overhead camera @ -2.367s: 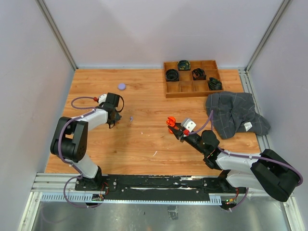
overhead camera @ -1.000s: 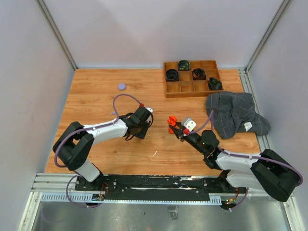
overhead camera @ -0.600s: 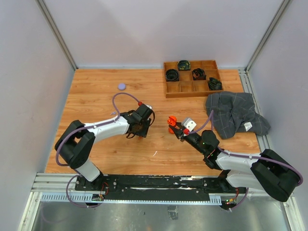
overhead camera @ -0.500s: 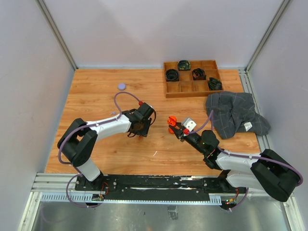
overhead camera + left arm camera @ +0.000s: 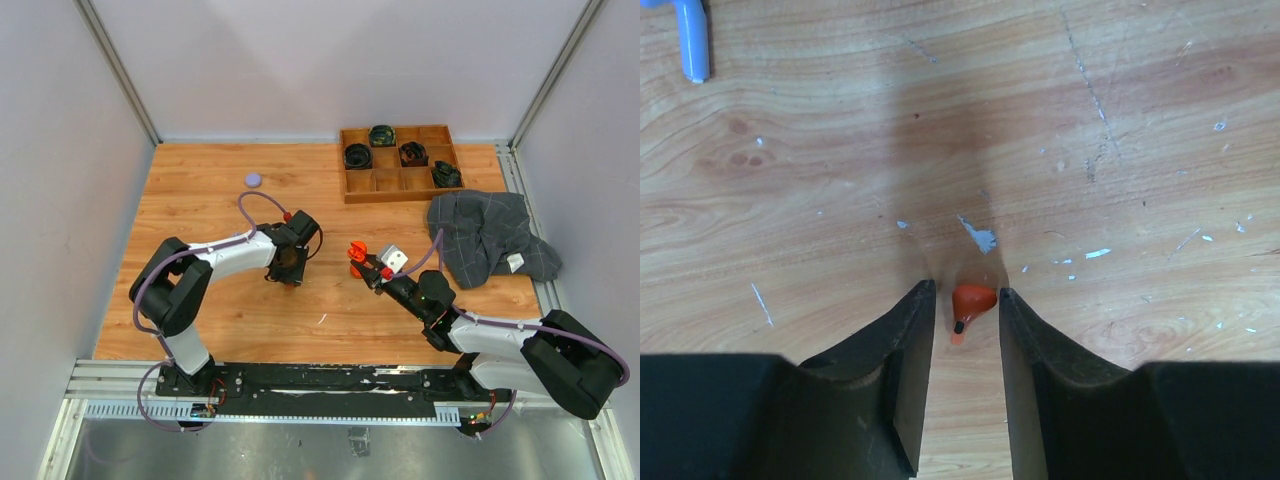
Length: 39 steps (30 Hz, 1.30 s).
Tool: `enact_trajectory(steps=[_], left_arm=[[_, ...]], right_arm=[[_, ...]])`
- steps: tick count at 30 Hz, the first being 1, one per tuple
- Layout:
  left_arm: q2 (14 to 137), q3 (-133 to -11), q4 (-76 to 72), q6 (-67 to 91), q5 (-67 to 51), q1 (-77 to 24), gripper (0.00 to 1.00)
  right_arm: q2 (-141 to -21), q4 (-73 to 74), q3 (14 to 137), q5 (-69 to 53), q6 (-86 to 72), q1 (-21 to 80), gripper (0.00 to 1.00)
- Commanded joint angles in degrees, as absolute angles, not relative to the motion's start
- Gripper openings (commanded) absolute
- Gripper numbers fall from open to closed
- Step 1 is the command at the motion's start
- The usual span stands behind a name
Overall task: Insert the wireless bluetooth earbuds into the charging case
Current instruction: Place the earbud at the center of the board, then pick up the earbud from the center of the board.
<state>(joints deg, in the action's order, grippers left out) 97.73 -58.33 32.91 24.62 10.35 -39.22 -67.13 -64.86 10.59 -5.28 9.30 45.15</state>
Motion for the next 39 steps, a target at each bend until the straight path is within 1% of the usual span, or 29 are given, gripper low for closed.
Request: enact_trajectory(steps=[1, 9, 16, 19, 23, 29, 39], left_arm=[[99.3, -60.3, 33.7, 25.3, 8.6, -39.1, 0.36], [100.1, -61.1, 36.1, 26.0, 8.3, -39.1, 0.28], [99.9, -60.1, 37.0, 25.8, 6.6, -39.1, 0.27], [99.8, -60.3, 37.1, 25.5, 6.0, -39.1, 0.21], [98.6, -60.3, 37.0, 25.7, 5.9, -39.1, 0.18], [93.5, -60.0, 35.5, 25.9, 6.7, -39.1, 0.11], [80.8, -59.3, 28.5, 24.7, 7.1, -41.0, 0.09]], right_arm=[[-66.3, -65.8, 10.5, -4.7, 9.7, 46.5, 0.01], [-66.2, -65.7, 10.5, -4.6, 9.6, 46.4, 0.01], [-65.9, -65.1, 10.5, -4.7, 9.7, 46.4, 0.01], [-66.2, -65.2, 10.5, -4.7, 9.7, 46.4, 0.01], [-66.2, -65.4, 10.6, -4.9, 9.5, 46.4, 0.01], [-66.3, -65.8, 10.6, -5.2, 9.2, 46.4, 0.01], [-66.7, -66.0, 11.5, -6.4, 8.5, 46.4, 0.01]])
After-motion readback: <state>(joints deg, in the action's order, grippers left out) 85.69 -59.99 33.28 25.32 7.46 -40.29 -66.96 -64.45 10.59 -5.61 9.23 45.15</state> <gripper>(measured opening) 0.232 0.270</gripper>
